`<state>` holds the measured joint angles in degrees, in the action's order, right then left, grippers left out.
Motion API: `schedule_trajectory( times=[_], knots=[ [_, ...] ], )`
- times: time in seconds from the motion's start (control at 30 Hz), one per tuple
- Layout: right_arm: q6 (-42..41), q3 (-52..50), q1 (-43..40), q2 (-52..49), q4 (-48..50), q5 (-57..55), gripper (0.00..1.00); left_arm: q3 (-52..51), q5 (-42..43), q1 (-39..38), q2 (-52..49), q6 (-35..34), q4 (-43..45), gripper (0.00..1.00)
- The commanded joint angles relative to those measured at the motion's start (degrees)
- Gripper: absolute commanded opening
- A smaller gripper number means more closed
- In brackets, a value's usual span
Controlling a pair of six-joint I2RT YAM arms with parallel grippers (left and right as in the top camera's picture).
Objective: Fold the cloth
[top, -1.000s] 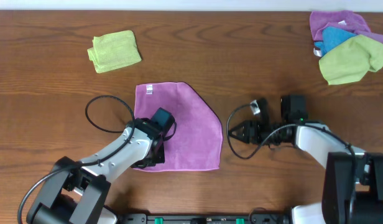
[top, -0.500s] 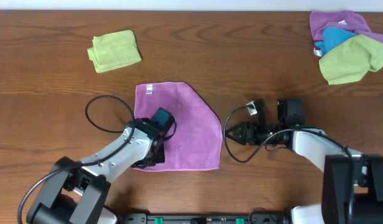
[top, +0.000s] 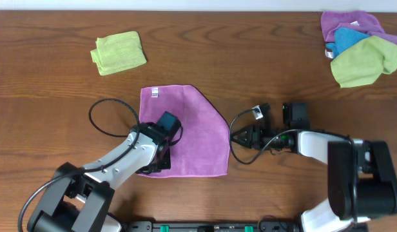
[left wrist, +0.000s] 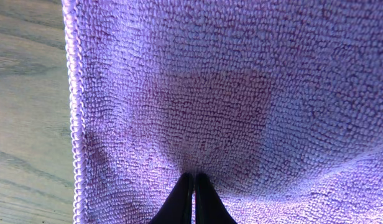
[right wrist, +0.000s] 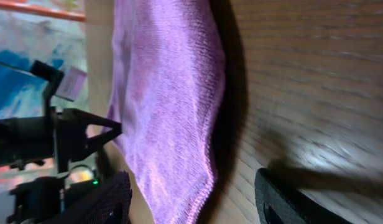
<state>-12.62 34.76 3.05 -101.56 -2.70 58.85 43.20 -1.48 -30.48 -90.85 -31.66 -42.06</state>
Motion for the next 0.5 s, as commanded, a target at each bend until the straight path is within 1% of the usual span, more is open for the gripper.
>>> schedule_trajectory(
  times=[0.0, 0.13, 0.23, 0.33, 0.47],
  knots=[
    [-2.27, -0.33, 0.79, -2.05, 1.18, 2.29, 0.66, -1.79, 1.09, 0.11, -1.27, 0.85, 1.55, 0.06],
    [-4.15, -0.33, 1.05, -3.8, 3.48, 3.15, 0.67, -1.79, 1.09, 0.11, -1.27, 0.85, 1.68, 0.06],
    [-5.86, -0.33, 2.71, -5.31, 5.64, 3.58, 0.69, -1.79, 1.09, 0.11, -1.27, 0.85, 1.9, 0.06],
    [-9.68, -0.33, 5.42, -6.4, 9.86, 3.76, 0.7, -1.79, 1.09, 0.11, -1.27, 0.85, 2.01, 0.06],
    [-15.52, -0.33, 8.24, -8.0, 18.1, 3.72, 0.72, -1.79, 1.09, 0.13, -1.27, 1.07, 1.99, 0.06]
  ],
)
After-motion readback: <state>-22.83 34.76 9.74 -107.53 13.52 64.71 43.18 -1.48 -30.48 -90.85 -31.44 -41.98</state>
